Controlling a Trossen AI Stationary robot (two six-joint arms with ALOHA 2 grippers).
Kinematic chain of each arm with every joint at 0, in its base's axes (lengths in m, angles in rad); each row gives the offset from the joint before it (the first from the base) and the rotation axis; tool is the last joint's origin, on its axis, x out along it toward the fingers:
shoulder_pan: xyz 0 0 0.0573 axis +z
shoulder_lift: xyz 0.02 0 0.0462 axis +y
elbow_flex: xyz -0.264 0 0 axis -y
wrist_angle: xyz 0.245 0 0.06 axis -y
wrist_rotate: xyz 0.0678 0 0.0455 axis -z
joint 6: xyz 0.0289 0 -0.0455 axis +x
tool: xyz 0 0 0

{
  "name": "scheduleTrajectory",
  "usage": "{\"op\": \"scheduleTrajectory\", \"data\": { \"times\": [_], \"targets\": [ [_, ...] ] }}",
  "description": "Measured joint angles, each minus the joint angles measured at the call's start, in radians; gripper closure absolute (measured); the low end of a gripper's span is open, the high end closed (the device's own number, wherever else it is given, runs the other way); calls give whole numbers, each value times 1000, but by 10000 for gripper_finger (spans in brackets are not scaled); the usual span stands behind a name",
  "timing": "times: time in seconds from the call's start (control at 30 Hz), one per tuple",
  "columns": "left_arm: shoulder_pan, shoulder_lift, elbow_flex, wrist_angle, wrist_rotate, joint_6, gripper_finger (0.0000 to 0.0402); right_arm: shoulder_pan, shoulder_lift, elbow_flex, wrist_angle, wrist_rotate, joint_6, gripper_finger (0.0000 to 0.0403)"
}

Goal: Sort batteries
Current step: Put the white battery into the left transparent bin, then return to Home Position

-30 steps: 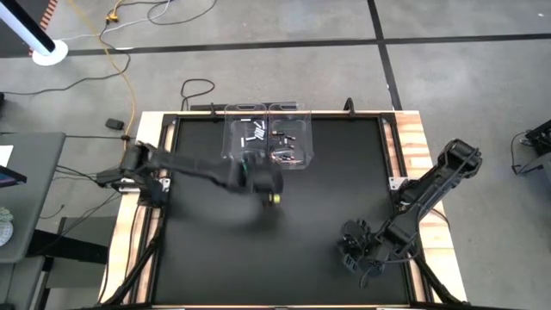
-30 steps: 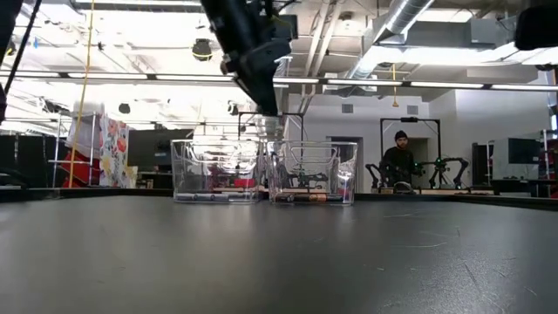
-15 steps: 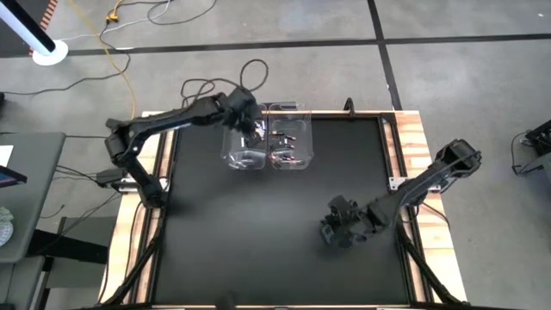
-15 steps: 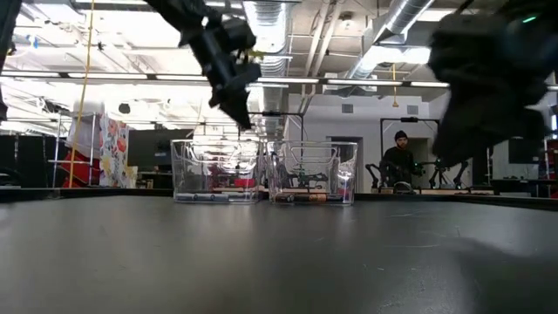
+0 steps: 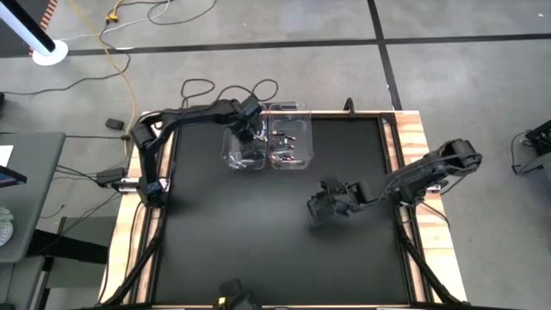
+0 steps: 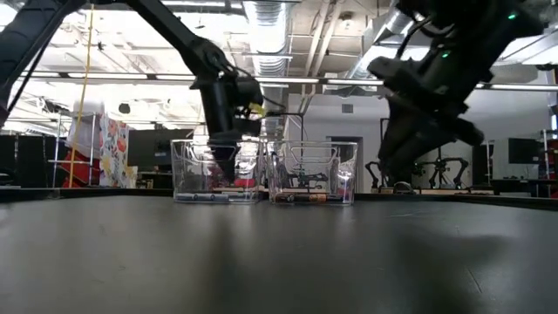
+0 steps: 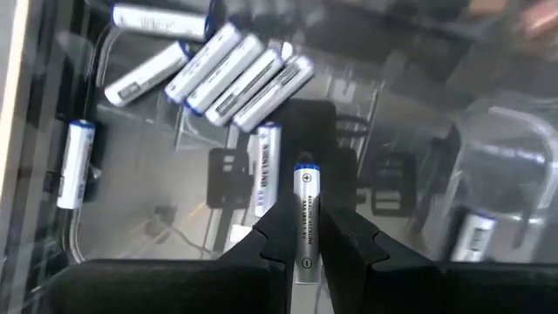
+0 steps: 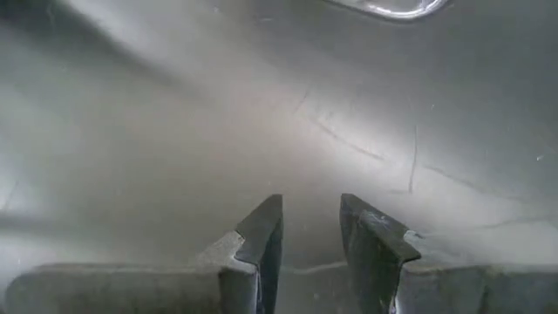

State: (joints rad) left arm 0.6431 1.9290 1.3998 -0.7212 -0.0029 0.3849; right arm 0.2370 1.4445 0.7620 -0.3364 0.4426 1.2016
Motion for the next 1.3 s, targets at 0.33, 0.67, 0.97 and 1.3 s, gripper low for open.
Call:
{"op": "scheduleTrajectory", "data": {
  "times": [0.33, 0.67, 0.97, 1.3],
  "targets": [
    [19, 20, 1, 3, -1, 76, 356, -50, 0, 0, 32, -22, -6, 270],
    [19, 20, 2, 32, -31, 87, 304, -58, 0, 0, 33, -23, -6, 270],
    [5, 20, 2, 31, -260, 60, 299, -63, 0, 0, 33, -23, -6, 270],
    [-28, 20, 7, 30, -688, 72, 299, -61, 0, 0, -70, -23, -112, 270]
  ]
}}
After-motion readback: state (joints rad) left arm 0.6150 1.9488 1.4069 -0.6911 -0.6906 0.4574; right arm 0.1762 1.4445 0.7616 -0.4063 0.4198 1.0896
